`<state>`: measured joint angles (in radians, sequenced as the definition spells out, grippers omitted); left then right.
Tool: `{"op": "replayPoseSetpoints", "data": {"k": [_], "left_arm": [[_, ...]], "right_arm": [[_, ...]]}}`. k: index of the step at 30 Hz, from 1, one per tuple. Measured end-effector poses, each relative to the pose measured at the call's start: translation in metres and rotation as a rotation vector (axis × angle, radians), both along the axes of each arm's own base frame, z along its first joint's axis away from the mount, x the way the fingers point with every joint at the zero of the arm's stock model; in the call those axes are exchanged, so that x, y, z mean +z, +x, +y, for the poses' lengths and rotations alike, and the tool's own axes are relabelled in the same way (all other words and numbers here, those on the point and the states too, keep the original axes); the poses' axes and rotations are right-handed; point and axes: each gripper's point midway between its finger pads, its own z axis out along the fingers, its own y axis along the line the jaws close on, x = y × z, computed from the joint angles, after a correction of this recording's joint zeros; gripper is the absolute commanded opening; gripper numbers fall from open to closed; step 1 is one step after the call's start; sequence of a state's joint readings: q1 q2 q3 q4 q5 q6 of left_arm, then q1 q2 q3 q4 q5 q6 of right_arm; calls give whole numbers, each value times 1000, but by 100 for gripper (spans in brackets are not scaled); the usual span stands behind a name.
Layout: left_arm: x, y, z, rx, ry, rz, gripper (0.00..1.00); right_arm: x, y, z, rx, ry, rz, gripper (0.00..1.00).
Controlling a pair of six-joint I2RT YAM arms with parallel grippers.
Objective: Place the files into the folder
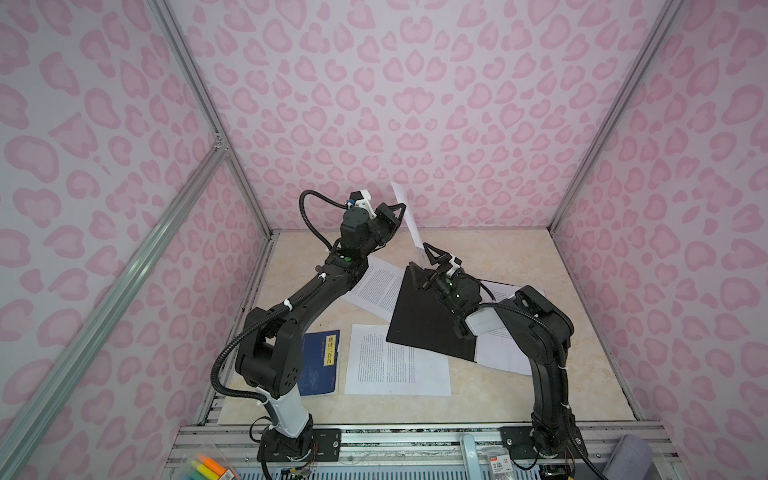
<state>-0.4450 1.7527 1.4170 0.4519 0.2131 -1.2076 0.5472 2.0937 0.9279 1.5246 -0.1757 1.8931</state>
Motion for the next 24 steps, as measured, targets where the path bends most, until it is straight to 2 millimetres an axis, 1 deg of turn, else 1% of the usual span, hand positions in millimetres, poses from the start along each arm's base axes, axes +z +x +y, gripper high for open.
{"op": "replayPoseSetpoints", "data": {"k": [4, 8, 12, 16, 18, 20, 22, 24], "left_arm": [[-16, -3, 5, 6, 13, 33, 4], [-21, -13, 17, 21, 19, 44, 4], [-29, -17, 30, 49, 34, 56, 4], [-36, -17, 39, 73, 47, 65, 4], [-40, -19, 42, 78, 52, 72, 4], [-43, -21, 44, 84, 63, 71, 4], [-44, -22, 47, 92, 68, 71, 4], [-45, -23, 50, 100, 75, 70, 4]], "right_arm": [[0, 4, -7, -15, 6, 5, 84], [-3, 7, -11, -29, 14, 16, 76], [-3, 7, -11, -26, 21, 23, 67], [-6, 7, -10, -21, 29, 35, 58], [-8, 8, -10, -19, 32, 41, 56], [-8, 7, -9, -15, 35, 45, 51], [-9, 7, -9, -11, 36, 47, 49], [-10, 6, -7, -5, 38, 51, 43]]}}
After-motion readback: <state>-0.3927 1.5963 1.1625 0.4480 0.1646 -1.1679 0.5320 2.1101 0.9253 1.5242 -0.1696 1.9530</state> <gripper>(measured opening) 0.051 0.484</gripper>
